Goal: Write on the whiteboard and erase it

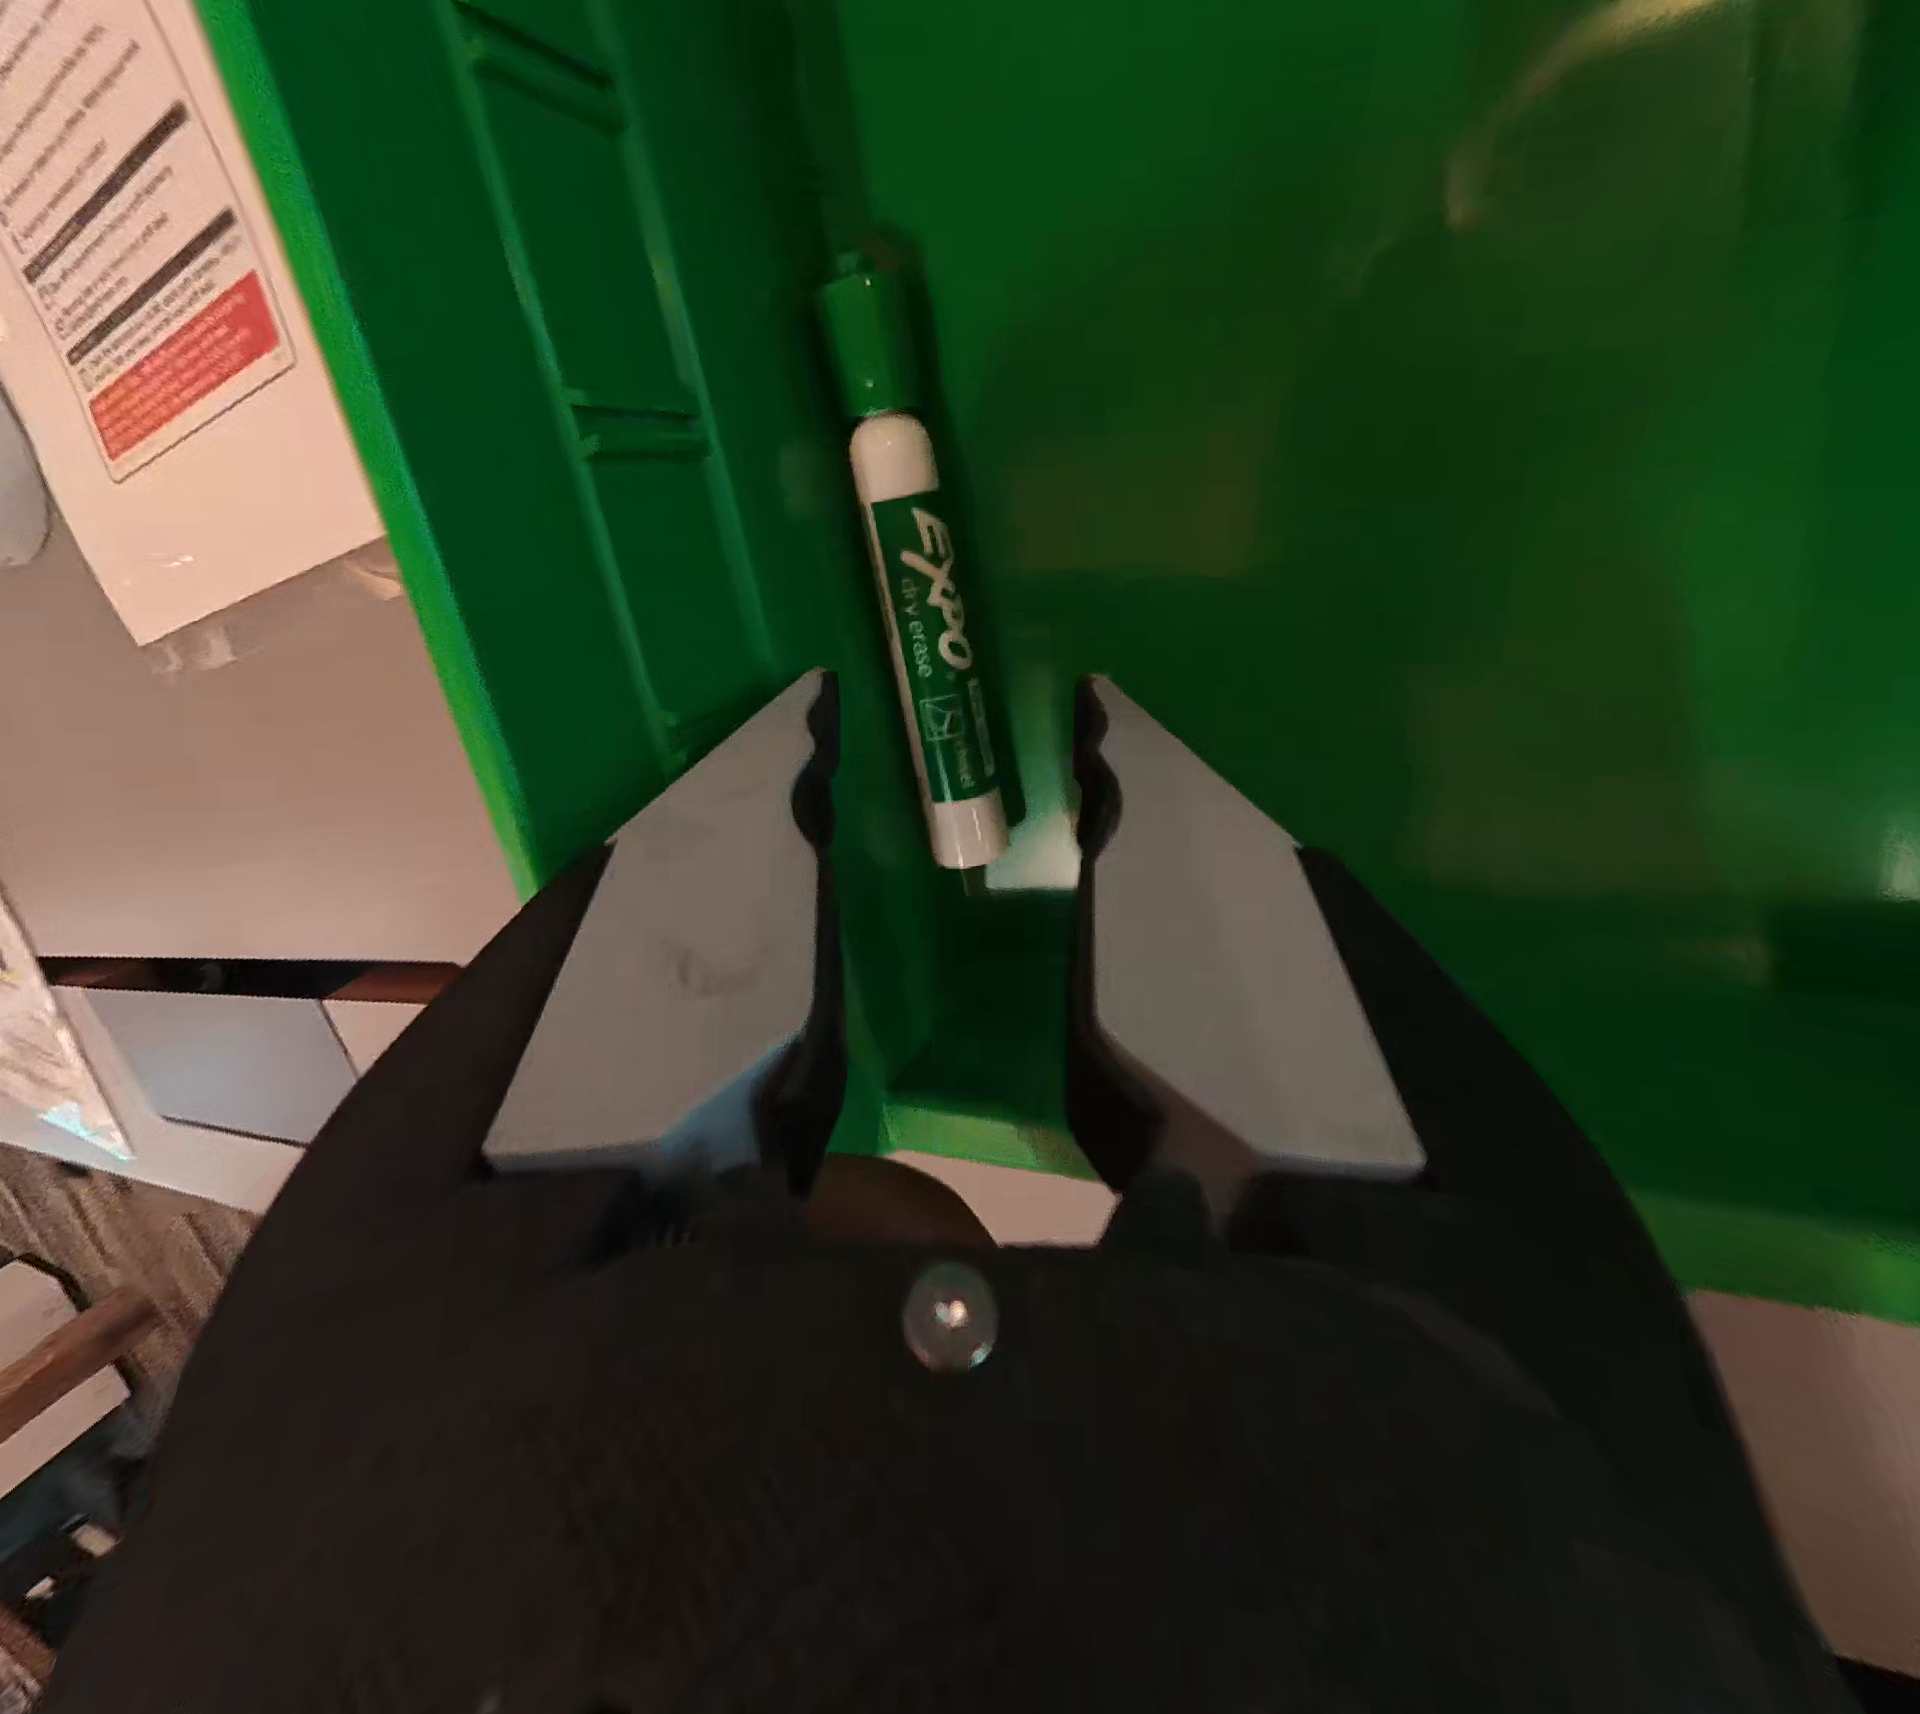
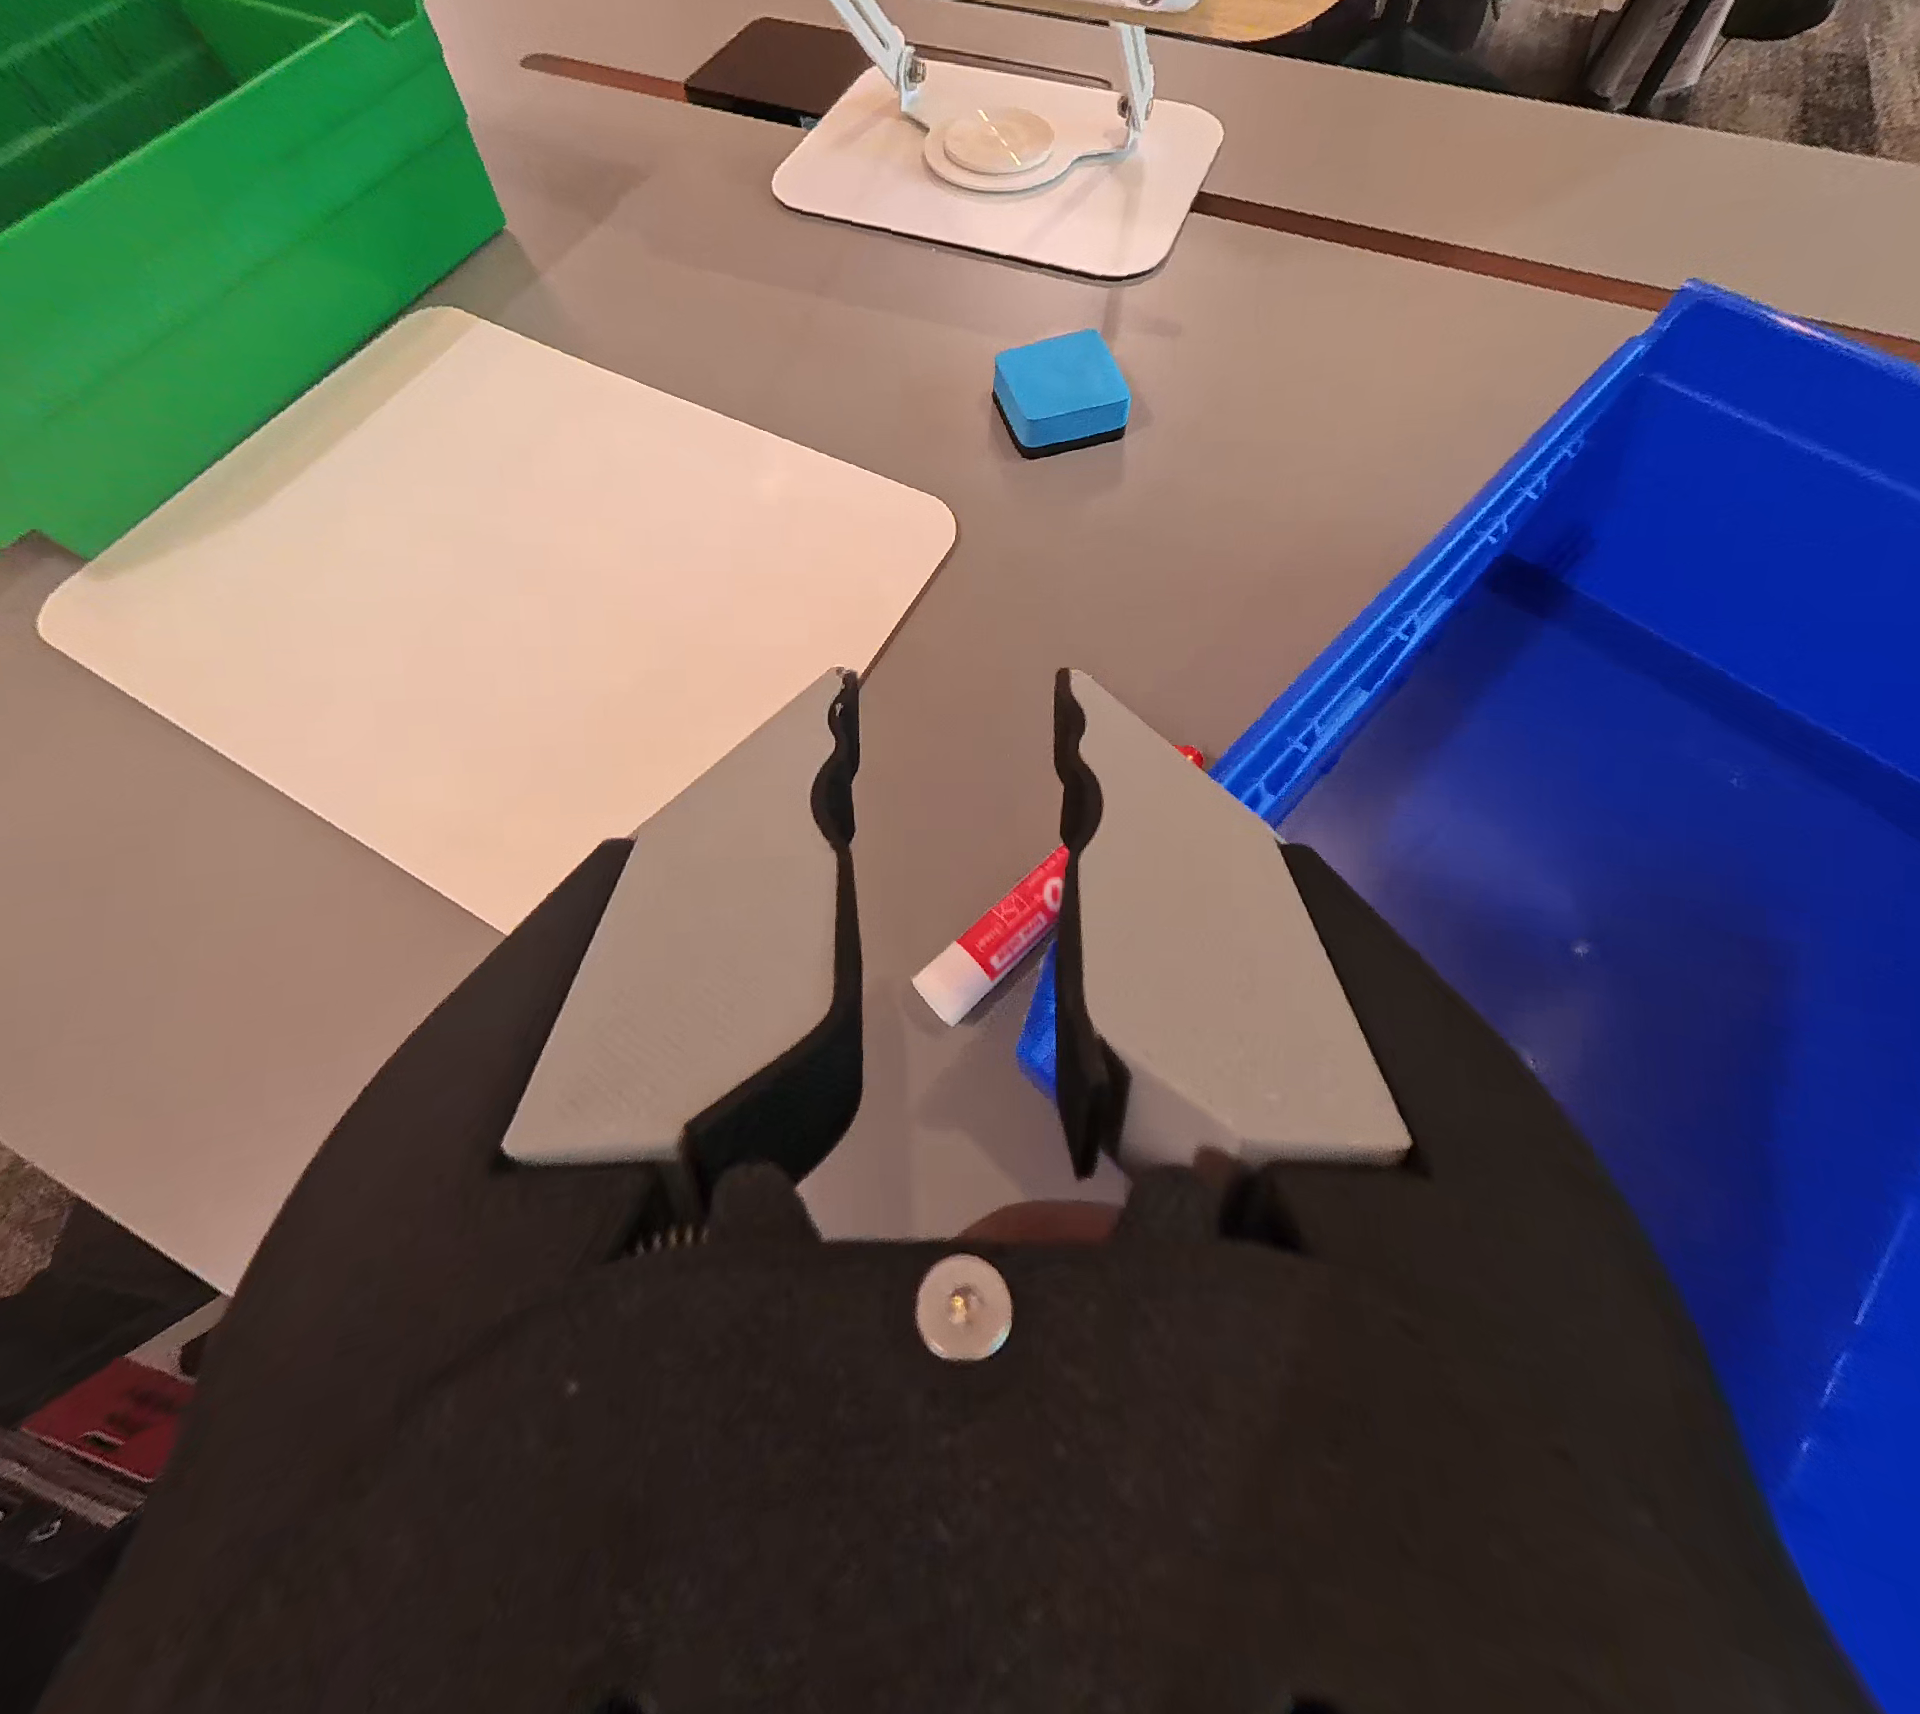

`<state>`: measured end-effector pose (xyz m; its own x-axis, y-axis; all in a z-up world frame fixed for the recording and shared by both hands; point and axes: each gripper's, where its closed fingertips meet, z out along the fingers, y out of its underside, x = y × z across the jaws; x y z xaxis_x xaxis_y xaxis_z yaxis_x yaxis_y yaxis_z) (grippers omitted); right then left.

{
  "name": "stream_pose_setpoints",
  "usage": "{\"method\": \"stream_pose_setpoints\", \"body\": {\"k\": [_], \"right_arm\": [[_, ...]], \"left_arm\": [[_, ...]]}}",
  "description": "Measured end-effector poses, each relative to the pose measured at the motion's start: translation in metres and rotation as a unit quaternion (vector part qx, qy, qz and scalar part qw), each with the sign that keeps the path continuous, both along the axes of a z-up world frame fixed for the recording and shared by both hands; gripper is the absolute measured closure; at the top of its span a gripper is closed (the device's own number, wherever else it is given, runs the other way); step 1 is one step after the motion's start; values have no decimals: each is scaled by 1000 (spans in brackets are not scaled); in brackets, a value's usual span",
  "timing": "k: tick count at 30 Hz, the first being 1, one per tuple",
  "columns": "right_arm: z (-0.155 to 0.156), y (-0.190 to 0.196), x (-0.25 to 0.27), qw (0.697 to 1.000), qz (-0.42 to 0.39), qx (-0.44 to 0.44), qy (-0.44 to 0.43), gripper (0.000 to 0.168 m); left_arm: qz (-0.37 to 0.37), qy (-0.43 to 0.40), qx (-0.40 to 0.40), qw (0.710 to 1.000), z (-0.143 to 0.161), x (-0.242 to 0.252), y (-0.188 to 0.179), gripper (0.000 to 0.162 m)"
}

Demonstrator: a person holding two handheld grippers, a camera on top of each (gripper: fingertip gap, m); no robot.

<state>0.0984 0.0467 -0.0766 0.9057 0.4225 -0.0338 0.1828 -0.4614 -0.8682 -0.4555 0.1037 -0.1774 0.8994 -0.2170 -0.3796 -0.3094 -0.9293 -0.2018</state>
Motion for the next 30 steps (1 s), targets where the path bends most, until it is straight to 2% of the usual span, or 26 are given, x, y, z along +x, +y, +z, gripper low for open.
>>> {"method": "stream_pose_setpoints", "body": {"k": [4,6,9,11,15,16,20,22,26,30], "right_arm": [[1,0,8,1000,-6,1,6,134],[0,0,12,1000,-10,-1,7,134],[3,-1,17,1000,-15,2,10,134],[6,-2,19,1000,-17,6,14,134],[8,-5,16,1000,-14,9,10,134],[9,-6,15,1000,-12,10,9,134],[9,-8,10,1000,-4,12,7,134],[9,-8,10,1000,-2,12,6,134],[8,-7,12,1000,-3,10,7,134],[5,-4,16,1000,-7,5,14,133]], "left_arm": [[26,-57,-40,997,-21,4,-3,117],[32,-69,-49,996,-21,5,-3,111],[11,-104,-72,992,-22,25,-11,94],[2,-80,-67,995,-21,23,-10,98],[-11,-85,-60,995,-23,30,-8,121],[-15,-69,-55,996,-24,26,-6,139],[-67,-4,-46,997,-22,25,-5,143],[-77,3,-36,996,-19,27,-2,144],[-93,0,13,996,14,33,10,144],[-128,-63,103,984,84,71,24,145]]}}
